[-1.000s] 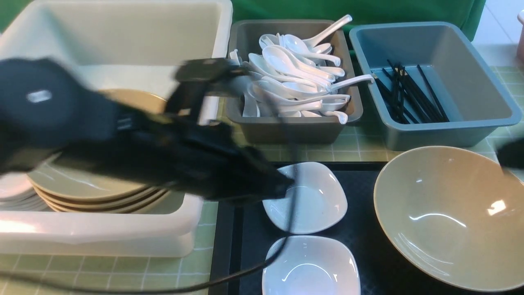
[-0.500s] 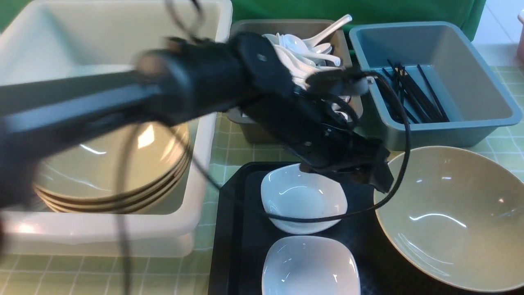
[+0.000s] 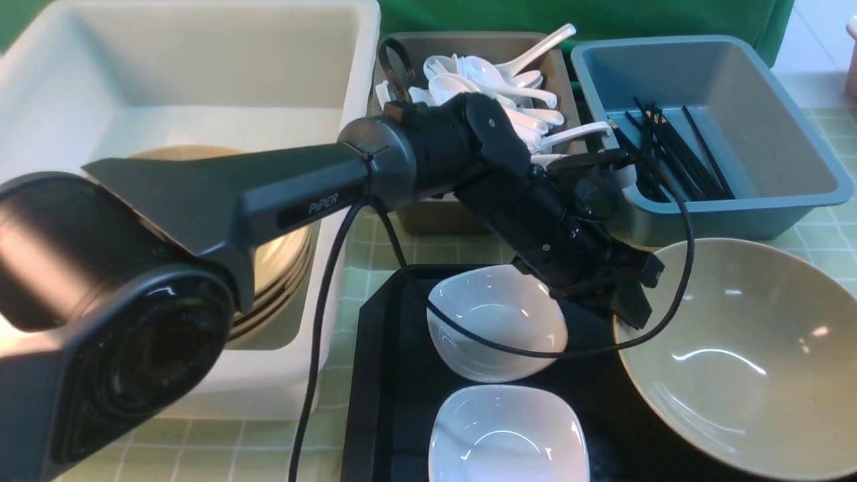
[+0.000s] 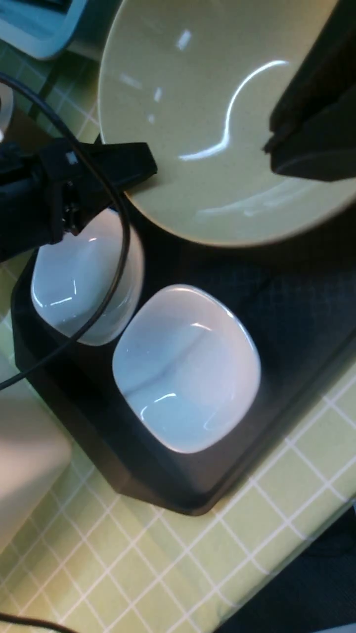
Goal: On green table put chopsticks spoon bowls plates into blue grey white boxes.
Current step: 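Grasp the large bowl on the tray by its rim, then place the tan bowl onto the bowl stack in the left bin with the left gripper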
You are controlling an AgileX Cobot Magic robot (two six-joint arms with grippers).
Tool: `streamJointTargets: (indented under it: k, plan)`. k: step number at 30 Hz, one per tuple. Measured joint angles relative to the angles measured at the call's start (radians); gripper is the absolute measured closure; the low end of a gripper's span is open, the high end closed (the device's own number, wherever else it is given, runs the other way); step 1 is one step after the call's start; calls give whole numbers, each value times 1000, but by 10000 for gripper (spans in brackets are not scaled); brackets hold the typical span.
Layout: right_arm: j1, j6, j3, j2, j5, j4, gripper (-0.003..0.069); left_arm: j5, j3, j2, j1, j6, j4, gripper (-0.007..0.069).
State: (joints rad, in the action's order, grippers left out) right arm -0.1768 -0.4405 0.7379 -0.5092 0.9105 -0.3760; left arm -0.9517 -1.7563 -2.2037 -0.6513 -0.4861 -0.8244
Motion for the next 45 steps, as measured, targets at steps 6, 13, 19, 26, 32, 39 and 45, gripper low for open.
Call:
streamJointTargets:
  k: [6, 13, 19, 26, 32, 39, 45]
  plan:
    - [0, -7, 0, 0, -3, 6, 618, -85, -15, 19, 13, -8, 1, 609]
    - [0, -87, 92, -20, -4, -15, 615, -166, -15, 142, 107, 12, 37, 608]
    - [0, -235, 183, -136, -12, -186, 612, -244, -15, 354, 269, 58, 36, 608]
    - [0, -521, 208, -328, -25, -516, 612, -285, 94, 642, 528, 125, 95, 608]
    - [-51, -618, 295, -489, -12, -606, 612, -304, 347, 791, 827, 143, 123, 608]
    - [-186, -658, 401, -664, -12, -615, 612, -260, 559, 820, 1206, 151, 149, 608]
    - [-233, -659, 408, -738, -8, -616, 612, -206, 575, 803, 1283, 168, 198, 608]
